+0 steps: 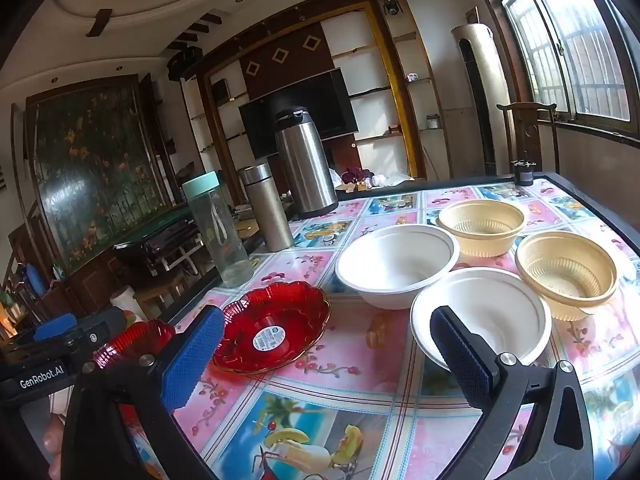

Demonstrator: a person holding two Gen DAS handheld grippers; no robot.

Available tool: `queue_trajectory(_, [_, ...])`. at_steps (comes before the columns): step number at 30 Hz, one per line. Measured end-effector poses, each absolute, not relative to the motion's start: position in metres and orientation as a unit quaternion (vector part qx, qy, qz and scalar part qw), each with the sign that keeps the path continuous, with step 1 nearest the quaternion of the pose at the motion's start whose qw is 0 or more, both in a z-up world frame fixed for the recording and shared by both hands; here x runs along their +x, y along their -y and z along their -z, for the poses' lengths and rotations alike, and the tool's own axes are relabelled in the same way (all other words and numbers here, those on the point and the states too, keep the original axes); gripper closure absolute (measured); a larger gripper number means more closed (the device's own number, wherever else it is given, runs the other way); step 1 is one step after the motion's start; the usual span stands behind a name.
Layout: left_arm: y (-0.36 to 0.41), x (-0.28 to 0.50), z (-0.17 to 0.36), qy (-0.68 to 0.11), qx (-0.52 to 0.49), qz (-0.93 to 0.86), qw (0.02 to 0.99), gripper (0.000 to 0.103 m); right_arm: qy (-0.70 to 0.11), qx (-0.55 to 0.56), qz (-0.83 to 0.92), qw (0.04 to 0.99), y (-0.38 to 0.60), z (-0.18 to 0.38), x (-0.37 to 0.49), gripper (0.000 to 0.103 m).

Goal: Organize plates and bowls

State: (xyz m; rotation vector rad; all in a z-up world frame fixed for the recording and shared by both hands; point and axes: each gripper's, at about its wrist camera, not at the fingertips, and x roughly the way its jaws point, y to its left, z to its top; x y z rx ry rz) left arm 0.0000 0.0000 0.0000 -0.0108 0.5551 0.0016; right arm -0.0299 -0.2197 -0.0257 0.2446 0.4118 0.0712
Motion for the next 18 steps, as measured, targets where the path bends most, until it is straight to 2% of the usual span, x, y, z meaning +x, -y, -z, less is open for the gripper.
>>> queue_trajectory(18, [-0.001,0.001,0.017,-0.287,-0.007,0.000,0.958,0.000,-0.207,0.118,-0.035,0.971,0.219,0.026,-0.029,0.000])
